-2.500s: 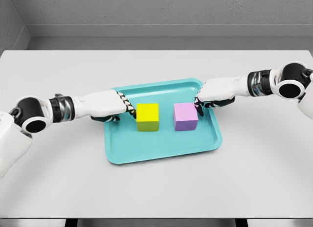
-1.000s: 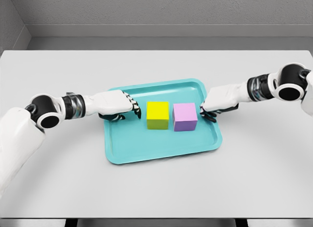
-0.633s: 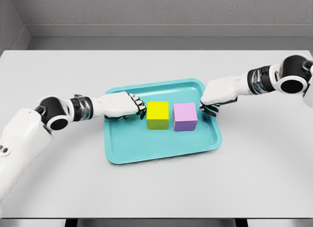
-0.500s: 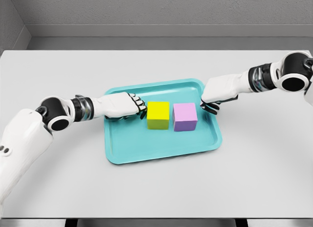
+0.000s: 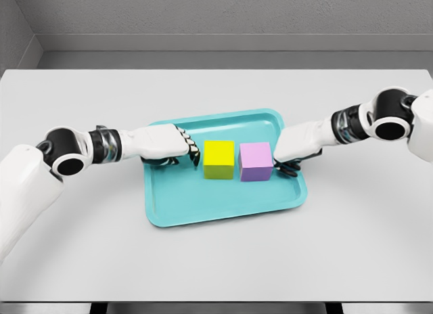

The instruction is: Push two cubes

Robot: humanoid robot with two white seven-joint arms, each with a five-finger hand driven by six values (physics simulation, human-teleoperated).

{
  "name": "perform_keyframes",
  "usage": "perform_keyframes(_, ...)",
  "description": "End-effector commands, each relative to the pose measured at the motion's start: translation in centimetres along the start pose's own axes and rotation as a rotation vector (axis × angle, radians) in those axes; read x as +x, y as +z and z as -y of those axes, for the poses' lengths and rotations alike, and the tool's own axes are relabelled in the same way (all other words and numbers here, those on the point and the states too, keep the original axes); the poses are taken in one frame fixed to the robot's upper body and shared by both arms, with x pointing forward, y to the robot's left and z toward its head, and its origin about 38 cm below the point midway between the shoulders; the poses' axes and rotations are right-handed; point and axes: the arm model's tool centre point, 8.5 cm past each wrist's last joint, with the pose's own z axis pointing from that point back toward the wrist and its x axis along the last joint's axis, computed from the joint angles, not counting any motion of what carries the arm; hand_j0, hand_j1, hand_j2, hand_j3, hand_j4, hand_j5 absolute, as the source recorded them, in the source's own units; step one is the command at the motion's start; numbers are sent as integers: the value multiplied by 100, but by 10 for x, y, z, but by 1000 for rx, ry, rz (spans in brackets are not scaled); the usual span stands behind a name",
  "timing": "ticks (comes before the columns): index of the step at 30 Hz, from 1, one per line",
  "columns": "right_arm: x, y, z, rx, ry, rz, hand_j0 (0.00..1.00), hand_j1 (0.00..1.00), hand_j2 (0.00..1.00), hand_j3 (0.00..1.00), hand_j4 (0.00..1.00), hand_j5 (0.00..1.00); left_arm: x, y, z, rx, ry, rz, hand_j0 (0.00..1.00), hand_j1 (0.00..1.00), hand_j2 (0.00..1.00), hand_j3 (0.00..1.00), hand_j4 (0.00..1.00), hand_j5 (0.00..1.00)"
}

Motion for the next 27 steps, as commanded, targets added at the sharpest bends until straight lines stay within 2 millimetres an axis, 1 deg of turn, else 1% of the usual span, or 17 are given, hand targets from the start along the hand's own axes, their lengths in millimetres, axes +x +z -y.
perform_keyframes(1,1,-2,1,0,-2,4,16,16,16,16,16,16,1,-1,-2,9,8,6,58,58,58,58,58,58)
perform_keyframes(11,3,-7,5,-5,5,15,16,16,16,16,16,16,9,-10,-8,21,-1,32,58,58,58,58,58,58)
perform_keyframes(18,4,-8,6,-7,7,17,16,16,16,16,16,16,10,-12,-8,22,0,35,58,58,58,58,58,58)
perform_keyframes(19,4,-7,6,-6,6,16,16,16,16,16,16,16,10,-11,-7,20,1,35,60,60,60,60,60,60)
perform_keyframes(20,3,-7,5,-5,5,15,16,16,16,16,16,16,8,-8,-7,22,1,26,65,65,65,65,65,65)
perform_keyframes(21,3,-6,5,-4,4,14,16,16,16,16,16,16,9,-5,-7,26,-4,26,68,68,68,68,68,68)
perform_keyframes(22,2,-5,4,-4,2,10,16,16,16,16,16,16,9,2,-10,27,-24,21,73,73,73,73,73,73)
perform_keyframes(25,0,-2,3,-3,0,3,16,16,16,16,16,16,6,8,-13,42,-3,28,77,77,77,77,77,77)
perform_keyframes(26,0,-2,3,-3,0,3,16,16,16,16,16,16,2,17,-13,43,3,23,80,80,80,80,80,80)
perform_keyframes(27,0,-2,3,-5,0,3,16,16,16,16,16,16,2,19,-16,56,8,29,87,87,87,87,87,87)
